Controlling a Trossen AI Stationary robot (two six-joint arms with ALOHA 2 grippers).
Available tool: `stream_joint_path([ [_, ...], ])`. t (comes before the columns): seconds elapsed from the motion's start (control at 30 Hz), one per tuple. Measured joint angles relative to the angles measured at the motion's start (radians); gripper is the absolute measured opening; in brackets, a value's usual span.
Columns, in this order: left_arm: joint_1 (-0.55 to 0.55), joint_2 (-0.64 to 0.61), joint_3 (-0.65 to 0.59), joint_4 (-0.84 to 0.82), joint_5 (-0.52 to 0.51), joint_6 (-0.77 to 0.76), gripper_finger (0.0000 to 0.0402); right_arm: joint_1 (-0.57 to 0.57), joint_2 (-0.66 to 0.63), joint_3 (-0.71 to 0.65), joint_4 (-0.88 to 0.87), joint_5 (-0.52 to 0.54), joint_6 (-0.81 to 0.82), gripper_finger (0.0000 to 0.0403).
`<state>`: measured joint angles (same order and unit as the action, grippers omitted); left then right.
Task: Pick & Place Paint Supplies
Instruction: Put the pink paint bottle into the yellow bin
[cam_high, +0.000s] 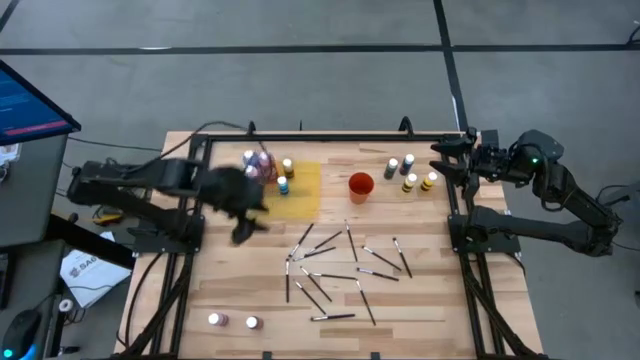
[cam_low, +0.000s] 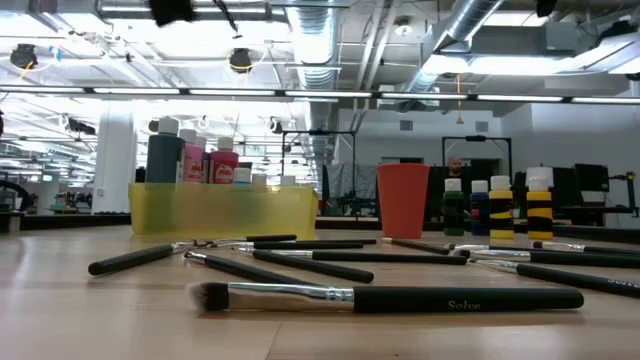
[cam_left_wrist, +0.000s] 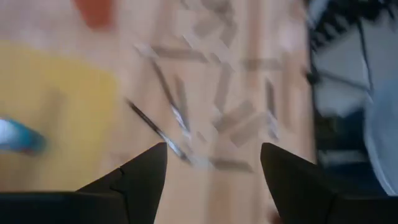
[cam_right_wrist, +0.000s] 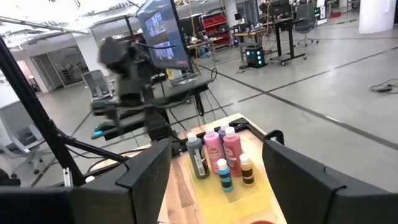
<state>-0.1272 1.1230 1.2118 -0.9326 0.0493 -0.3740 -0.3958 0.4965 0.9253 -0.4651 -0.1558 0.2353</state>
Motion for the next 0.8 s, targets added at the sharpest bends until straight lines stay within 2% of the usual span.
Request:
stream_joint_path([
  [0.23, -0.361, 0.032, -0.001, -0.165, -0.019, -0.189, 0.0253, -0.008, 0.0, 0.0, -0.02, 0.0, 0.001, 0.0248],
  [0.4, -0.562, 0.105, -0.002, -0.176, -0.026, -0.255, 0.0253, -0.013, 0.0, 0.0, -0.036, 0.0, 0.002, 0.0248],
  [0.57, -0.691, 0.189, -0.002, -0.167, -0.026, -0.36, 0.0253, -0.013, 0.0, 0.0, -0.037, 0.0, 0.003, 0.0248],
  [0.8, -0.801, 0.285, -0.002, -0.129, -0.026, -0.431, 0.0253, -0.013, 0.0, 0.0, -0.037, 0.0, 0.006, 0.0248],
])
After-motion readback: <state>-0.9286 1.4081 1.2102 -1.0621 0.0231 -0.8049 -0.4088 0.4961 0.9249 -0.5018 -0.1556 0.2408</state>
